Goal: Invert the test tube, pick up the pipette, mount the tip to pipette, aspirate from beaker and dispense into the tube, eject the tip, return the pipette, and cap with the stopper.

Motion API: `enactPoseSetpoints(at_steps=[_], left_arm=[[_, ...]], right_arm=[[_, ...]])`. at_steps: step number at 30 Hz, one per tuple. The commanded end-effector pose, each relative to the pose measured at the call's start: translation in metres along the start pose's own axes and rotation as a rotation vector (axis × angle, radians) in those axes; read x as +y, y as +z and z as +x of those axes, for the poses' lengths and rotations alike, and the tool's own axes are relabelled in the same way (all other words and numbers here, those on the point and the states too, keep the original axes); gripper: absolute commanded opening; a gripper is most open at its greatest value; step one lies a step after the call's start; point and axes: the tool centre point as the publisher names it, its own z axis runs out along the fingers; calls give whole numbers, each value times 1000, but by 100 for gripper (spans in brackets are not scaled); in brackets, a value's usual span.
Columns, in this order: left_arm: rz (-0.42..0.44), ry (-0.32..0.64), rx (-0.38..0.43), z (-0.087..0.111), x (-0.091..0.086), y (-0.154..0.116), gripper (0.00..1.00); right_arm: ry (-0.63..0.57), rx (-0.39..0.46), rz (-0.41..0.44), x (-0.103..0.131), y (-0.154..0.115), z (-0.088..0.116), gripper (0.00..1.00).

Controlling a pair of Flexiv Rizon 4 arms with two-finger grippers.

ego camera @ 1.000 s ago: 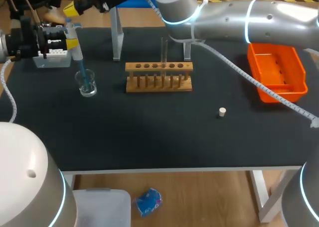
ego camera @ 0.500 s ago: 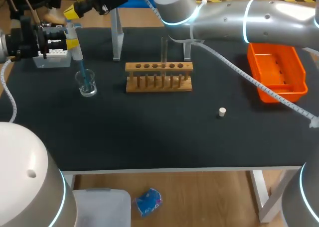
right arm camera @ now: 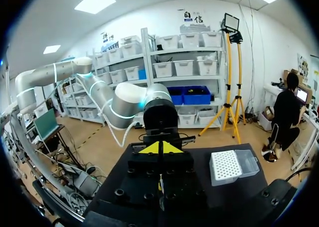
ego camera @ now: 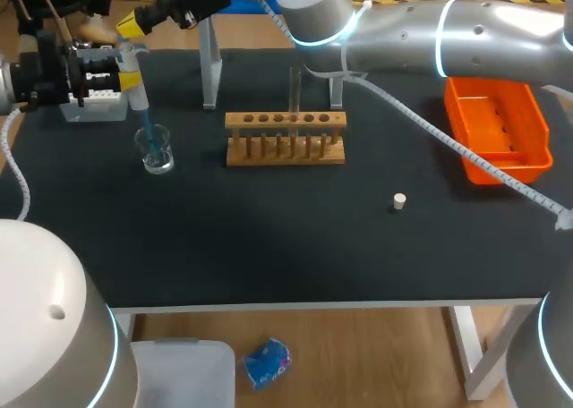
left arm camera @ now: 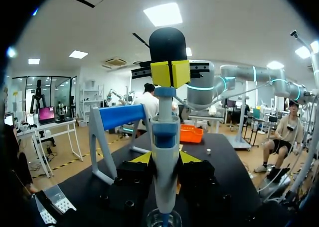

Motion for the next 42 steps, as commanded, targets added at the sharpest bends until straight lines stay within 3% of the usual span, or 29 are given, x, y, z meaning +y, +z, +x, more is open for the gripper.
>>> enactPoseSetpoints(at_steps=[1, 30, 42], left_arm=[[3, 2, 3, -1, -2, -1, 0], [3, 2, 3, -1, -2, -1, 0], [3, 2, 3, -1, -2, -1, 0]], right_arm=[[1, 14, 5, -3, 4, -5, 0], [46, 26, 14, -26, 11, -3, 0], [-44, 16, -8, 11, -1, 2, 0]])
